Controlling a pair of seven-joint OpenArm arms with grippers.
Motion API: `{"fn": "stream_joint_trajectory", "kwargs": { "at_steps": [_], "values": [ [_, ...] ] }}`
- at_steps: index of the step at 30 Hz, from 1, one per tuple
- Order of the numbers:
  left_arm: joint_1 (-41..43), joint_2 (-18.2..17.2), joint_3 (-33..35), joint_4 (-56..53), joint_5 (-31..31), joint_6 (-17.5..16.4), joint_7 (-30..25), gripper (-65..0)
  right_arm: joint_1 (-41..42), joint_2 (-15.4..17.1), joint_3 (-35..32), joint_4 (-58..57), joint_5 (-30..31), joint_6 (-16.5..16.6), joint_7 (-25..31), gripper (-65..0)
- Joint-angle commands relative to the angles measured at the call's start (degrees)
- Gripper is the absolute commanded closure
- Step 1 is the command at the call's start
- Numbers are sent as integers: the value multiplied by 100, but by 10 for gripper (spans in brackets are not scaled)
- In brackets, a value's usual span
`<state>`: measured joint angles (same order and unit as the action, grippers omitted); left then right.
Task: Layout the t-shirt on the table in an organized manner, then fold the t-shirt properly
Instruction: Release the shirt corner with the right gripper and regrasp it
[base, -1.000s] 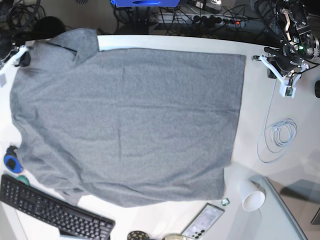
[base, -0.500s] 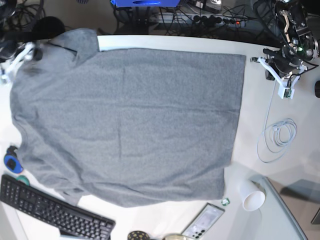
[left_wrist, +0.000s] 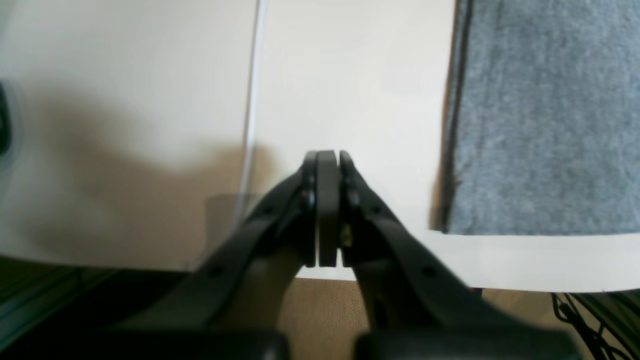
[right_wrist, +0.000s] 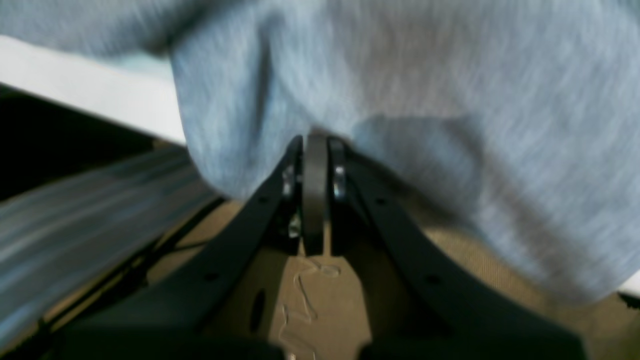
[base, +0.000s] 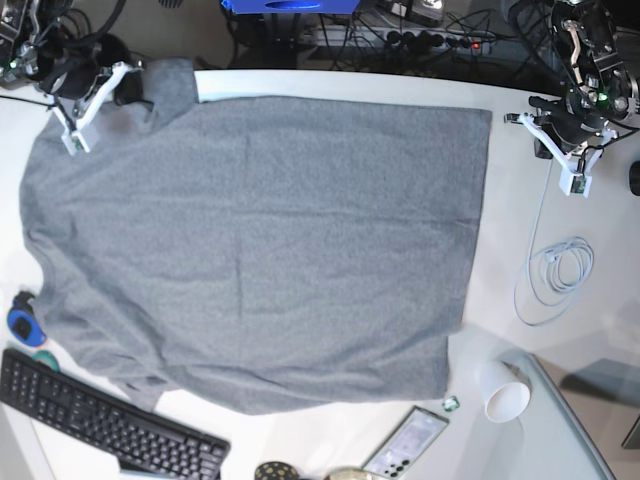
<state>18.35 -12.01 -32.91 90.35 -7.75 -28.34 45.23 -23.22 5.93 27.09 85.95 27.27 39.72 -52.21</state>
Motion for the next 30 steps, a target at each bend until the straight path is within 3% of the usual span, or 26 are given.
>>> {"fn": "stream_joint_trajectory", "kwargs": {
  "at_steps": [1, 7, 22, 30],
  "values": [
    [-11, -78, -28, 78, -38, 25, -88, 0, -65, 62, 21, 60, 82, 28, 12, -6],
    [-11, -87, -28, 78, -38, 25, -88, 0, 23, -35, -305, -169, 73, 28, 64, -6],
    [-2, -96, -19, 78, 6, 25, -88, 0, 59, -9, -296, -503, 73, 28, 205, -6],
    [-2, -113, -28, 78, 14, 25, -79, 0, -654, -9, -296, 25, 73, 28, 161, -6]
  ]
}}
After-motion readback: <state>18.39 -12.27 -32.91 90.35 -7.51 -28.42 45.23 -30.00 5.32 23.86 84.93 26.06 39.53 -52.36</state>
